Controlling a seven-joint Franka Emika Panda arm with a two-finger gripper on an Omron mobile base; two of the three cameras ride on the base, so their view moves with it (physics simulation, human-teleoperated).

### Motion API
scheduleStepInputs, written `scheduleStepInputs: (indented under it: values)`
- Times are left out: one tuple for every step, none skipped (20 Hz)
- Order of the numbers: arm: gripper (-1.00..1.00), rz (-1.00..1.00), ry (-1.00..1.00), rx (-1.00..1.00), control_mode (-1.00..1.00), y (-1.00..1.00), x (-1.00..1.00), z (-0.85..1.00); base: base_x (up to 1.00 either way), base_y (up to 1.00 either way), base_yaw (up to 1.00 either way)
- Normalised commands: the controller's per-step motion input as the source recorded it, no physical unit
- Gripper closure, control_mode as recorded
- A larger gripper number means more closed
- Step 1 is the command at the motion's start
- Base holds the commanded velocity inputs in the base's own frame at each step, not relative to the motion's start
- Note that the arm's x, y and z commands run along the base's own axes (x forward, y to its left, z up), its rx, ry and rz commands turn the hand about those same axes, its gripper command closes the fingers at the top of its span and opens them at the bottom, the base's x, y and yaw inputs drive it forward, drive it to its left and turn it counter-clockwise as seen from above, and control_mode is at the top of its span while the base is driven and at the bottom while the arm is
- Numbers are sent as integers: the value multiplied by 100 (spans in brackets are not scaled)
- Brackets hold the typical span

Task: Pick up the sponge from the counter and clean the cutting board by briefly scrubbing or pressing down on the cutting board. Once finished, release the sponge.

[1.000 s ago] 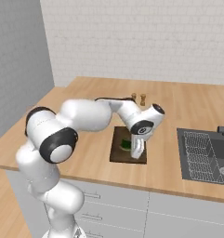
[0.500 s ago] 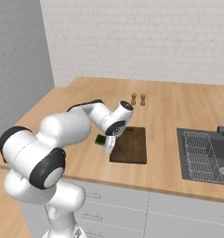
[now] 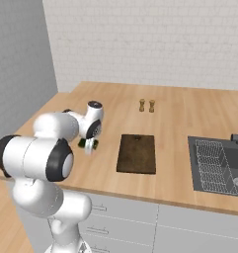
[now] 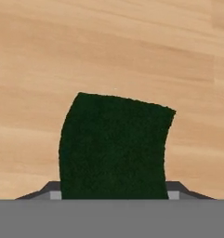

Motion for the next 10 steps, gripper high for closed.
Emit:
scheduleStepInputs:
  values:
    - [-100, 0, 2, -6, -100, 76, 9, -10, 0, 0, 0]
    - [-100, 0, 0, 0, -100, 53, 1, -25, 0, 0, 0]
    - [-100, 0, 0, 0, -100, 41, 4, -29, 0, 0, 0]
    - [-100, 0, 0, 0, -100, 23, 0, -32, 0, 0, 0]
    - [-100, 0, 0, 0, -100, 11, 0, -33, 0, 0, 0]
    - [-100, 0, 0, 4, -100, 1, 0, -38, 0, 0, 0]
    - [-100, 0, 0, 6, -100, 0, 0, -40, 0, 0, 0]
    - [-100, 0, 0, 7, -100, 0, 0, -42, 0, 0, 0]
    - [-100, 1, 0, 8, -100, 0, 1, -44, 0, 0, 0]
    - [-100, 1, 0, 8, -100, 0, 4, -44, 0, 0, 0]
